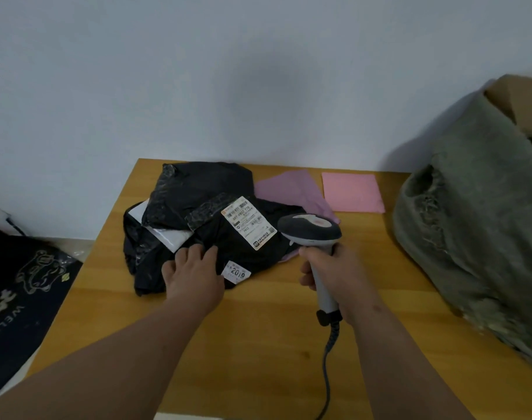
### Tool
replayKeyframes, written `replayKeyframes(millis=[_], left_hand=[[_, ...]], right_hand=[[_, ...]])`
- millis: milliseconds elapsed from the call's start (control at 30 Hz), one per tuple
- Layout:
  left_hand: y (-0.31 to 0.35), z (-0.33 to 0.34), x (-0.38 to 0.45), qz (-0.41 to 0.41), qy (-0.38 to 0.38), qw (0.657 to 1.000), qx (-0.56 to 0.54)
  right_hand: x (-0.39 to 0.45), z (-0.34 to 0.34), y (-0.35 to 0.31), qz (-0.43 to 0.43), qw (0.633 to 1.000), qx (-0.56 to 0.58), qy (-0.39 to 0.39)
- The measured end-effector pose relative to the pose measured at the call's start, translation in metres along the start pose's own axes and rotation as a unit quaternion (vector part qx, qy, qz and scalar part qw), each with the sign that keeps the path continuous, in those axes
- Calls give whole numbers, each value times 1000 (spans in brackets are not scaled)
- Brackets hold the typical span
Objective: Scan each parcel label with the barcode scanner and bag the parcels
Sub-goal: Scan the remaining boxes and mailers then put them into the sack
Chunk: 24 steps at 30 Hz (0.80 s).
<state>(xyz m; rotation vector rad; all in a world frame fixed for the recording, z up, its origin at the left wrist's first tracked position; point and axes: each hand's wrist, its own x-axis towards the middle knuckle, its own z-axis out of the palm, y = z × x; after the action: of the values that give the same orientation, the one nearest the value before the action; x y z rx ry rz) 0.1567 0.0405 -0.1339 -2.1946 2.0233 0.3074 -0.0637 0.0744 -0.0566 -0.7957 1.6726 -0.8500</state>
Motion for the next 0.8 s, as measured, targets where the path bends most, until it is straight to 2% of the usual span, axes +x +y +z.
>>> replayKeyframes(millis=[200,433,800], left_hand=[[4,4,28,26,-20,999,13],[0,16,44,72,-42,996,38],[21,27,45,-32,-62,997,-19]], right_hand=[[23,14,-5,1,999,-37,-24],[45,23,-6,-28,988,-148,-31],[81,13,-11,-27,981,-180,-73]])
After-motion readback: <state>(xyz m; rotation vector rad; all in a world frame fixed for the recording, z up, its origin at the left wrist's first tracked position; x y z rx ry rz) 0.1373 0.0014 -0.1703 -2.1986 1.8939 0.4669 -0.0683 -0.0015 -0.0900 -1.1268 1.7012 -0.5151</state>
